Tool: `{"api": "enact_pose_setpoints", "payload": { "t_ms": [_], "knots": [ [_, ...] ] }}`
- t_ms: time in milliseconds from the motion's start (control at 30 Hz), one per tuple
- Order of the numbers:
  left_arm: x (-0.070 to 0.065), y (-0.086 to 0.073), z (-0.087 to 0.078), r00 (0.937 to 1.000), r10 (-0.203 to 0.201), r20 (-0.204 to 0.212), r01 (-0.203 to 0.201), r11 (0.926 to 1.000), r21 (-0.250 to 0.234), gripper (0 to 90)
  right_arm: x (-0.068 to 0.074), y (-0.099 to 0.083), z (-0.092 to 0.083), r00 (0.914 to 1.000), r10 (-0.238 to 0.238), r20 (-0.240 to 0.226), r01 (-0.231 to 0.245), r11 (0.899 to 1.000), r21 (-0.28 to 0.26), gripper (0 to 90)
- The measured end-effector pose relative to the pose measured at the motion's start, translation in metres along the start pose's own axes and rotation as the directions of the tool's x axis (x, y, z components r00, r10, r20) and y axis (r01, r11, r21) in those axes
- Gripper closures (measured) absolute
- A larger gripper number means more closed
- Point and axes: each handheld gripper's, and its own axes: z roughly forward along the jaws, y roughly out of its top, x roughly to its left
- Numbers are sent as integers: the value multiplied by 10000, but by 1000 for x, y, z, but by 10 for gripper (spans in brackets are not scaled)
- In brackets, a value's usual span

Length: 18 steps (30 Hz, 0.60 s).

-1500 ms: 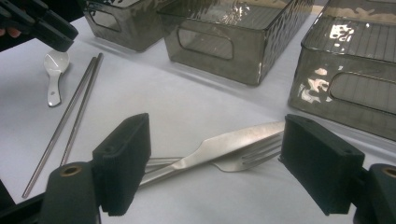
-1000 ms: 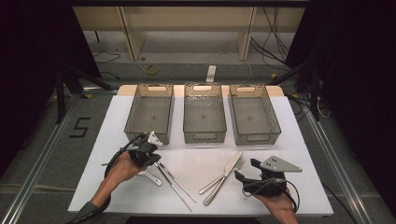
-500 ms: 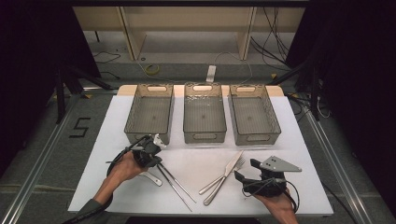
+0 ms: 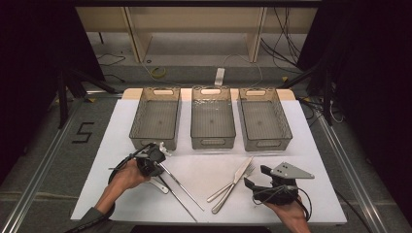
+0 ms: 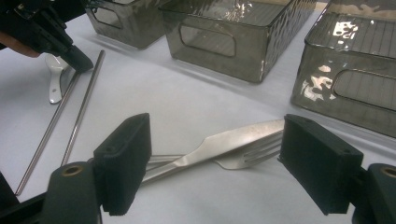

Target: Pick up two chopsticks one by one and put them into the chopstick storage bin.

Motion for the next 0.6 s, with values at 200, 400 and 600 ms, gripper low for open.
{"api": "enact_pose_setpoints", "payload": {
  "t_ms": [200,400,600],
  "knots": [
    [0,2,-7,9996,300,3,-300,9995,-41,869,0,0,0,10000,-9,-14,9,10000,17,256],
    [0,6,-14,9907,1336,264,-1347,9899,450,665,0,0,1,10000,8,-39,-7,10000,72,256],
    [-2,12,-19,9738,2228,460,-2261,9701,878,535,0,0,2,10000,20,-65,-20,9999,115,256]
  ]
}}
